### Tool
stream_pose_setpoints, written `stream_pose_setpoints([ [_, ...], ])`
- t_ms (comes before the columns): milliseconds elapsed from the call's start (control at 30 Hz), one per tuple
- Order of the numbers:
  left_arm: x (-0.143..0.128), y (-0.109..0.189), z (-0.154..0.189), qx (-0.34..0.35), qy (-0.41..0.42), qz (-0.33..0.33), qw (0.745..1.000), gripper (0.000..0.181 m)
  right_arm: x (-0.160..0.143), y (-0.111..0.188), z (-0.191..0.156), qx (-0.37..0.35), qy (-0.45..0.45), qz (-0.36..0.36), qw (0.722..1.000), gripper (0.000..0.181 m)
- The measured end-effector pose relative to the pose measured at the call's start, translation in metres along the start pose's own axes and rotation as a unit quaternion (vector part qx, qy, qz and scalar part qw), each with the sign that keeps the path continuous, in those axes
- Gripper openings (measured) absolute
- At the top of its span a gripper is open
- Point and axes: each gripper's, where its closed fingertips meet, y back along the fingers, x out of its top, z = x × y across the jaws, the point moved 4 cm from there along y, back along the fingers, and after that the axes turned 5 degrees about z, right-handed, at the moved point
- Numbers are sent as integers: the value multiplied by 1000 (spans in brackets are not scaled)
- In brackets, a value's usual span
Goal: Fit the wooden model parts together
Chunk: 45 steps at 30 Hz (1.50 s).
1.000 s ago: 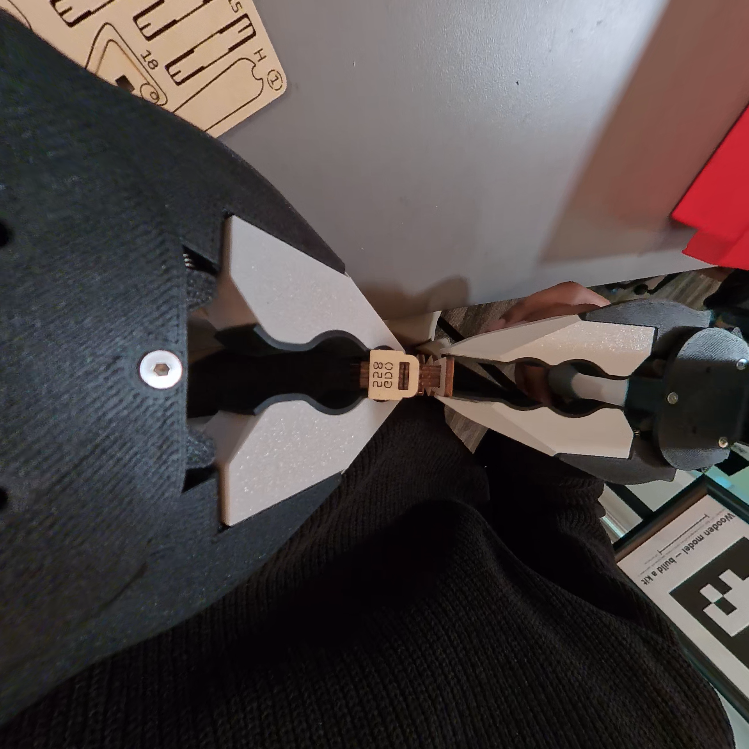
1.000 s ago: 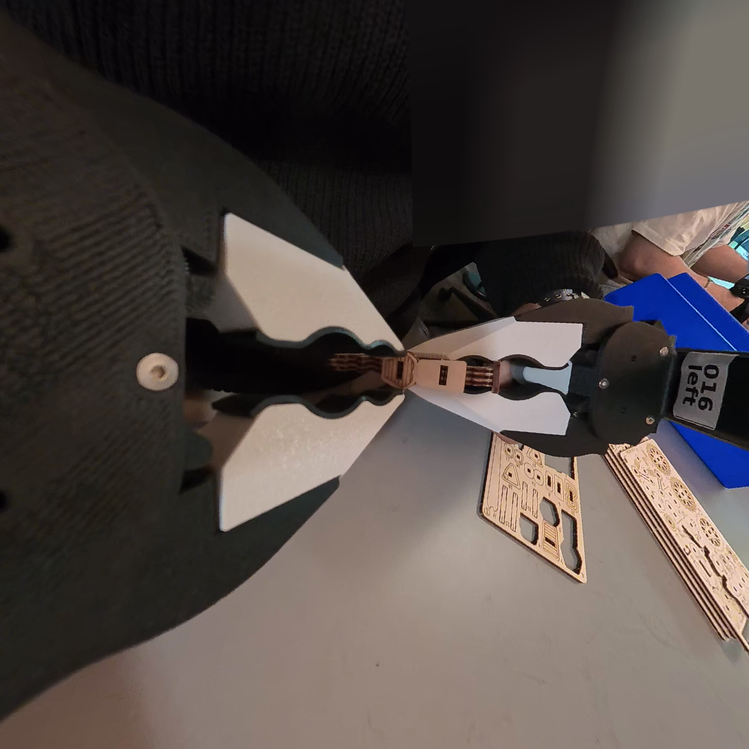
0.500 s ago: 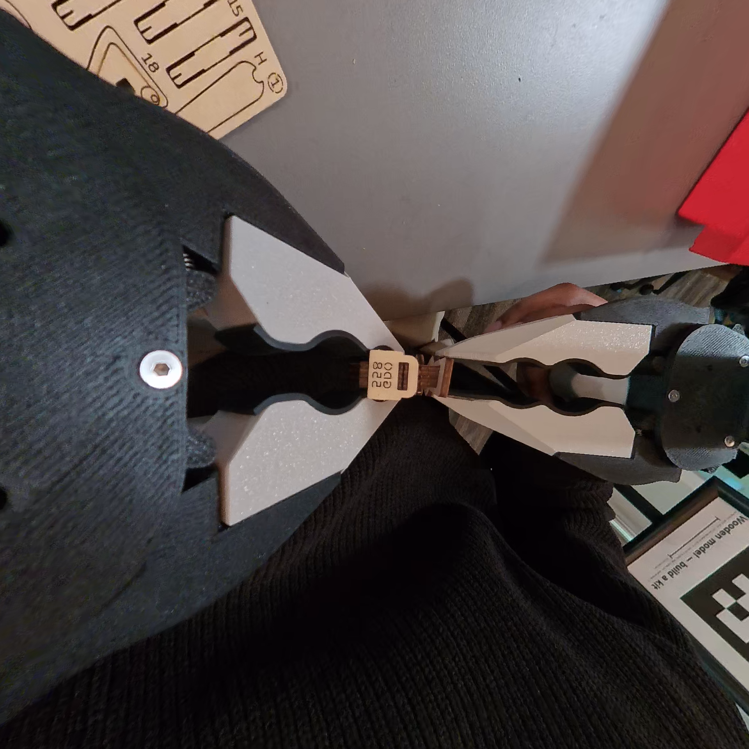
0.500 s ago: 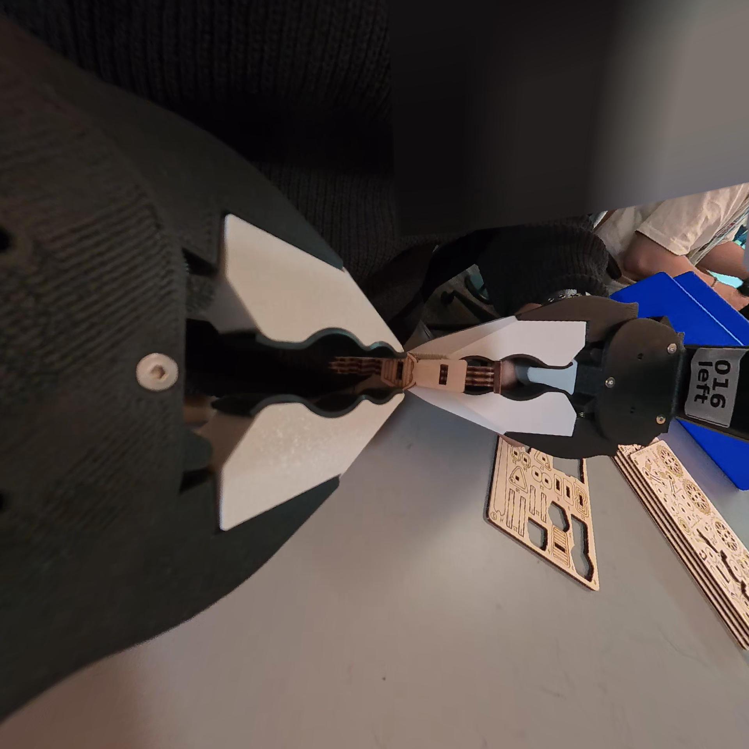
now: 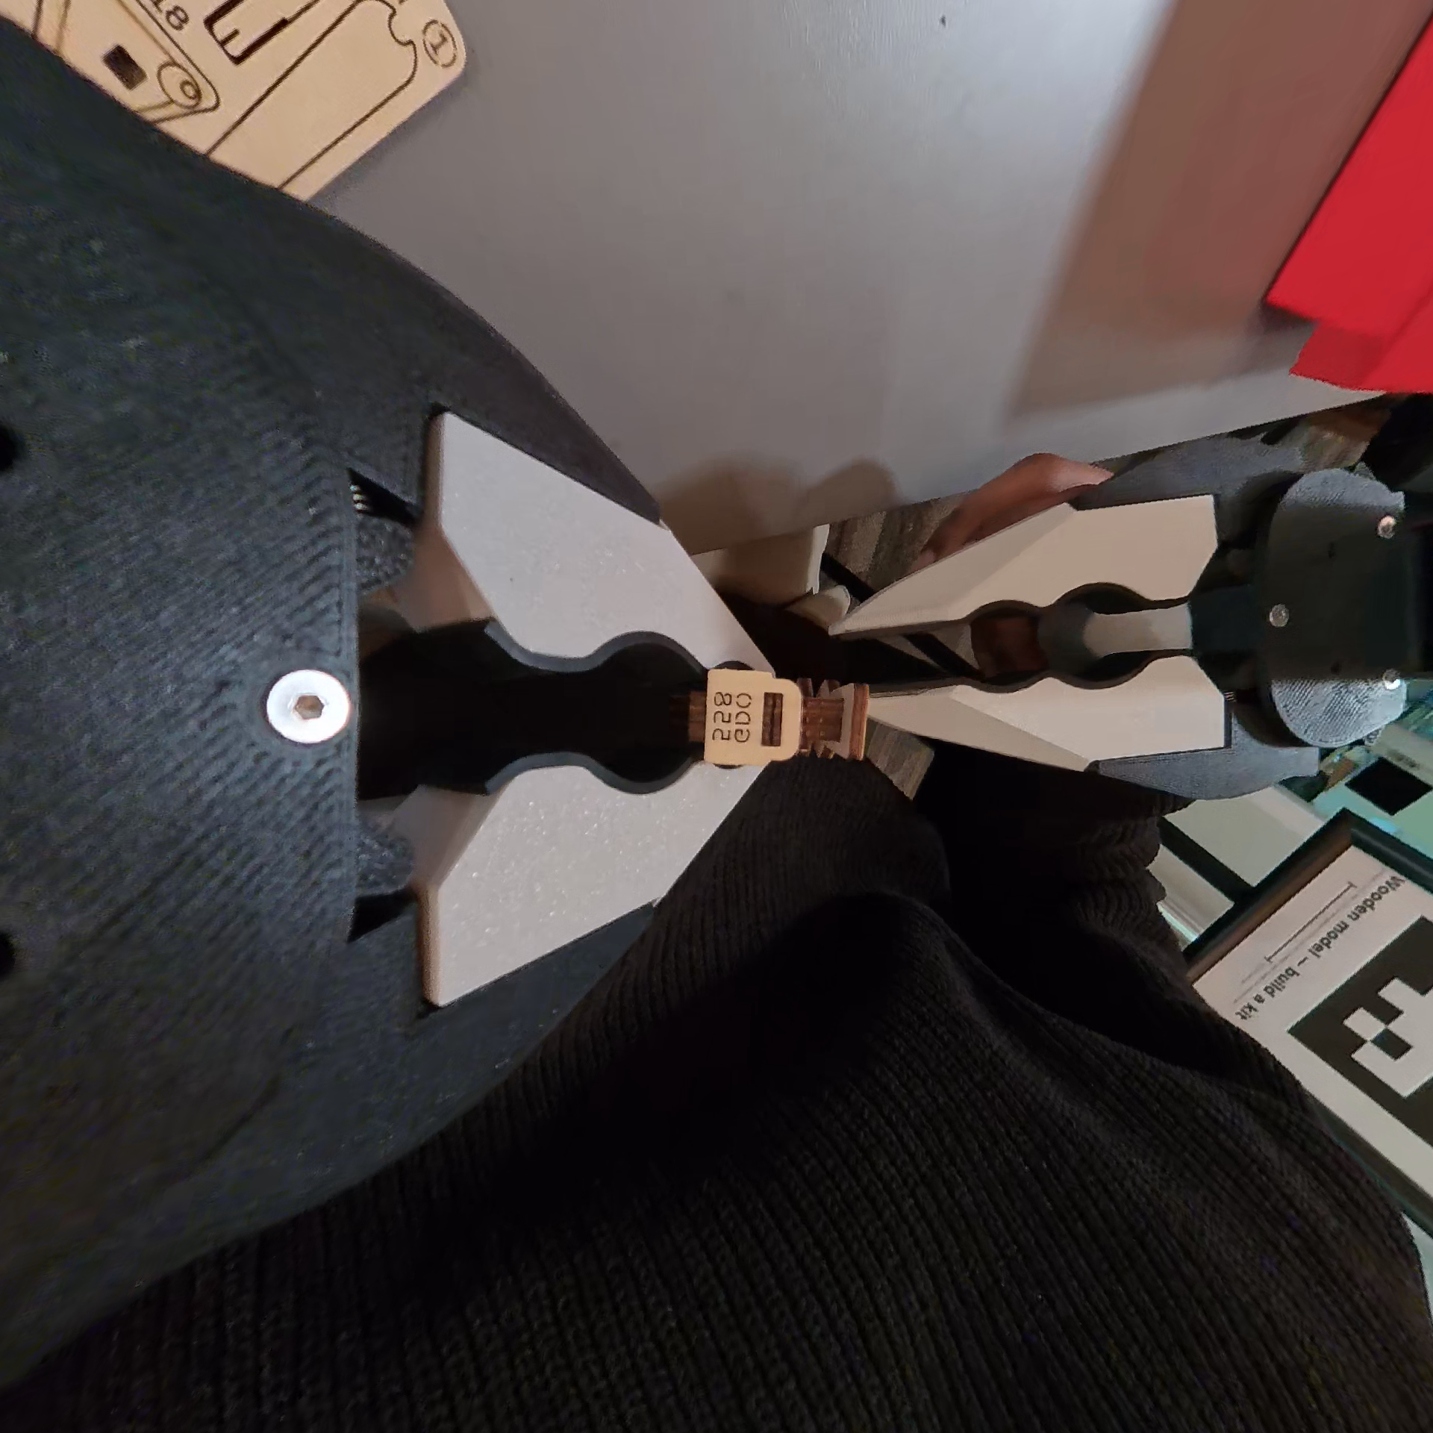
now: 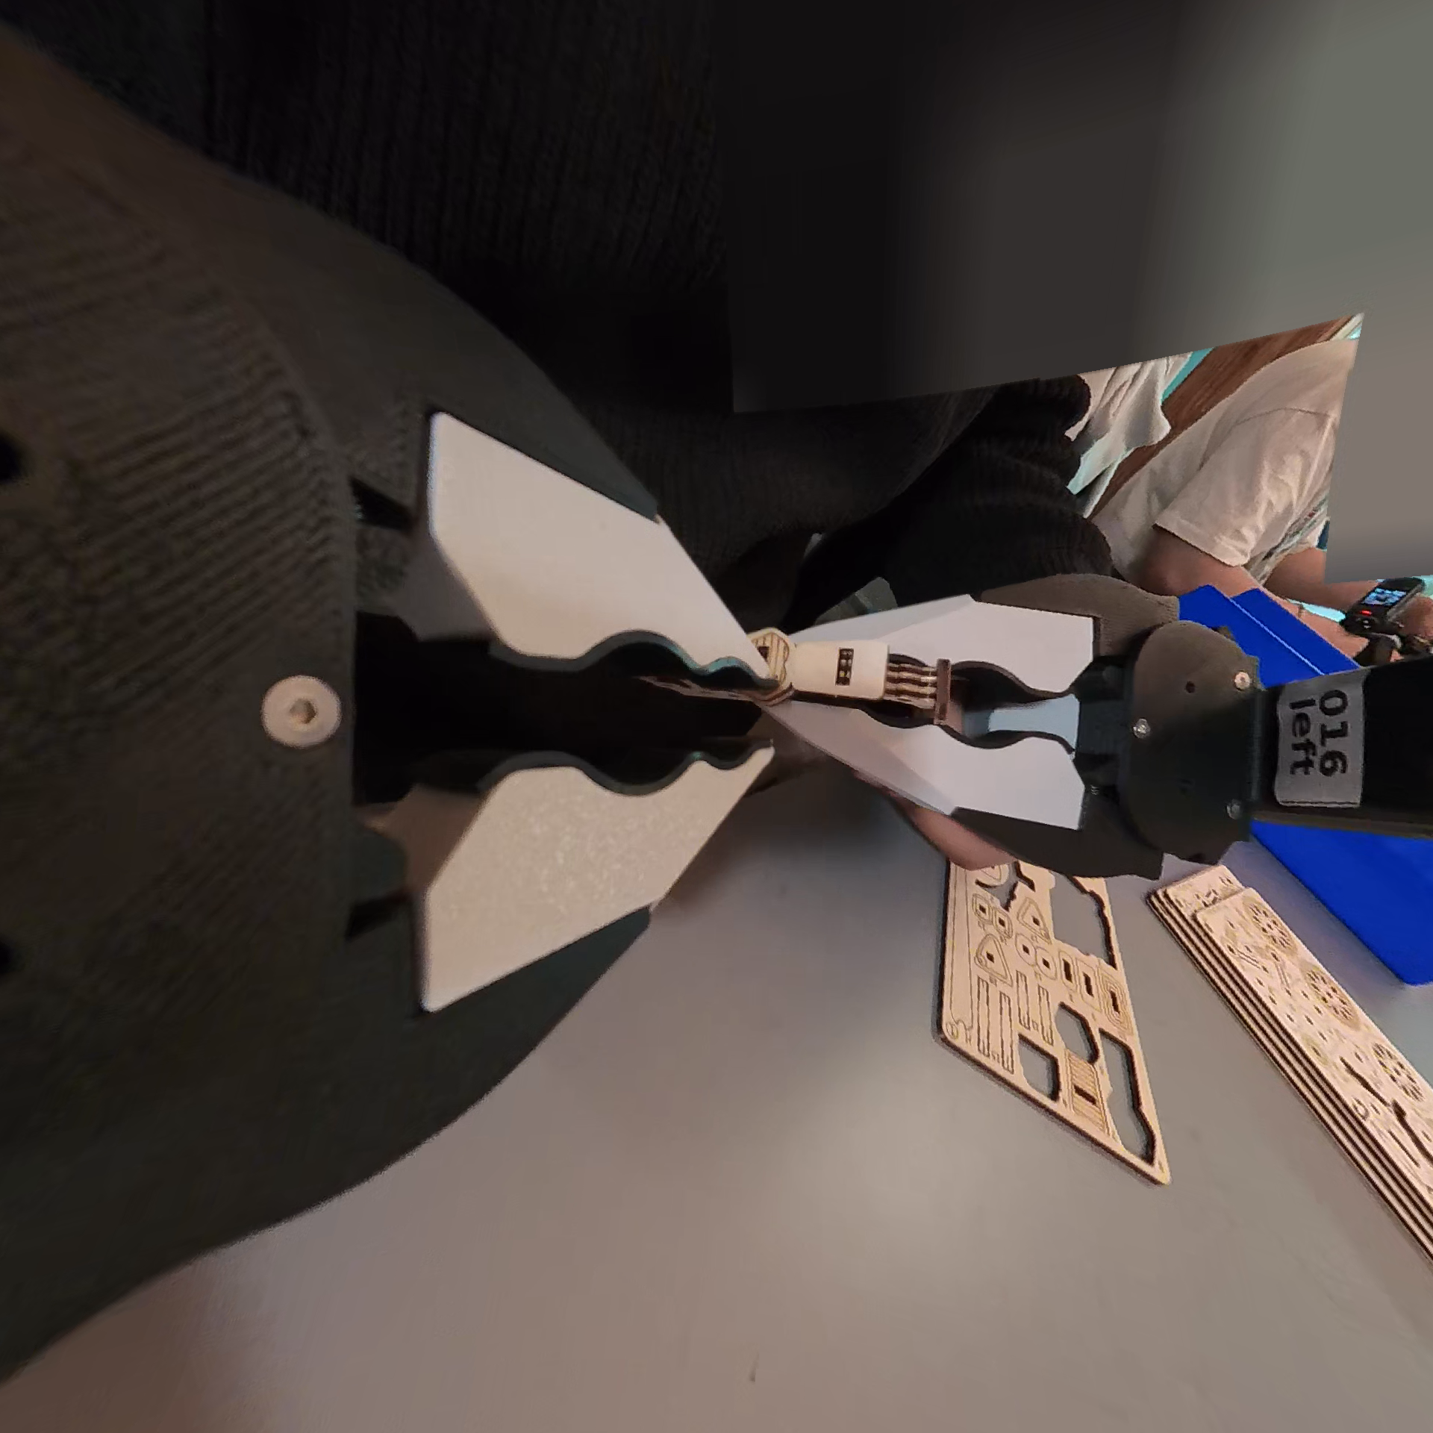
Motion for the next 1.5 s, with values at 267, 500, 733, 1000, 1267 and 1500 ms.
stream_pose_setpoints([
  [267, -1, 0, 1, -3, -3, -3, 1000, 6, -2, -2, -1, 9, -9, -1, 1000, 7],
  [500, 0, 2, -5, 13, 9, 2, 1000, 6, 9, 6, -1, 1, -1, 26, 1000, 15],
  [733, -1, 2, -7, 20, 14, -1, 1000, 6, 0, -1, -3, -20, 39, -12, 999, 17],
  [1000, -1, 2, -7, 19, 13, -1, 1000, 6, -2, -2, -4, -19, 37, -18, 999, 16],
  [1267, 0, 4, -9, 26, 14, 5, 1000, 6, 9, 6, 6, -52, 35, 14, 998, 24],
  [1500, 4, 10, -18, 52, 26, 20, 998, 6, 20, 24, 44, -197, 27, 49, 979, 58],
])
